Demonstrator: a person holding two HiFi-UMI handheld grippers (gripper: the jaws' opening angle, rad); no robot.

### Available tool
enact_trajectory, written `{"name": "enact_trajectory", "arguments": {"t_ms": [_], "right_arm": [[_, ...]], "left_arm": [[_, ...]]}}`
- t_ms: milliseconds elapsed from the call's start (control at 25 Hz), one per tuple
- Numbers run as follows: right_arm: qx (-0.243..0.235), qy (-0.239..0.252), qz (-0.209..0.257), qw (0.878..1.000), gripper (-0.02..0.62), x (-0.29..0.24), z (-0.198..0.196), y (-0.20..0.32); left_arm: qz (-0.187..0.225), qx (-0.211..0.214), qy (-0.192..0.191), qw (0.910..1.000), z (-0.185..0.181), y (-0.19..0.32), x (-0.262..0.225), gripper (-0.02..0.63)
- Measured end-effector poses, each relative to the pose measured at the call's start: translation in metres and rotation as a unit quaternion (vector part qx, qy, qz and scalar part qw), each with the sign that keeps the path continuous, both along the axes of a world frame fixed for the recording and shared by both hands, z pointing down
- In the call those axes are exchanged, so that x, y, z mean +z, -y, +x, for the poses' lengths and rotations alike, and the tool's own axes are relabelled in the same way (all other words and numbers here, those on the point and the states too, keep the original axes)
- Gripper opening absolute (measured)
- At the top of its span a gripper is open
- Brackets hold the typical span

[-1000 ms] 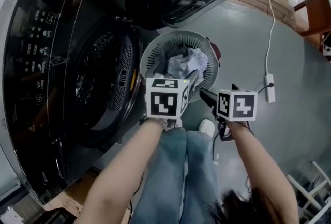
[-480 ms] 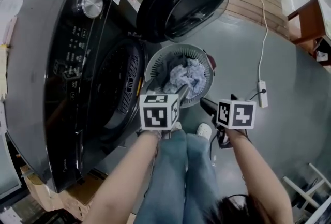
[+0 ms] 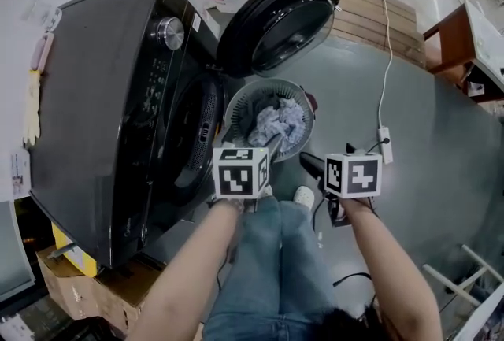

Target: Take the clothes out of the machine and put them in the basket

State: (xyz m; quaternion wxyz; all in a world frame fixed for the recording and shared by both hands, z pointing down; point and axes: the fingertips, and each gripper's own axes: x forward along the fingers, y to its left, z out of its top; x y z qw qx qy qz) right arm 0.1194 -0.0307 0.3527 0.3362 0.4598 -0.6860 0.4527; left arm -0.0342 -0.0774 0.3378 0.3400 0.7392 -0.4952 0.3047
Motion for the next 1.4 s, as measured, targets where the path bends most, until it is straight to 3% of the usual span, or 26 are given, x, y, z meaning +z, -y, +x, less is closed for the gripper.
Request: {"name": "enact_trajectory", "arguments": {"t_ms": [520, 680, 960, 1200, 1400], "right_arm": [[0.013, 0.005, 0.011, 1.000, 0.525, -0.105, 0.001, -0.009], [0.023, 0.023, 0.030, 0.999, 0.525, -0.138, -0.002, -0.009], [0.016, 0.028, 0.059, 0.998, 0.525, -0.180, -0.009, -0.017], [0.041, 0.040, 0.080, 0.995, 0.525, -0.211, -0.013, -0.019], [0.047, 0.053, 0.125, 0.990, 0.525, -0.240, -0.012, -0.013]], "left_arm": [[0.044, 0.002, 0.010, 0.9990, -0.006, -0.009, -0.109, 0.454], [0.065, -0.020, 0.000, 0.9977, -0.017, -0.010, -0.142, 0.454], [0.096, -0.019, 0.010, 0.9951, -0.033, -0.014, -0.189, 0.454], [0.122, -0.010, 0.008, 0.9924, -0.037, -0.015, -0.226, 0.454], [0.158, 0.010, 0.011, 0.9874, -0.034, -0.017, -0.258, 0.454]]}}
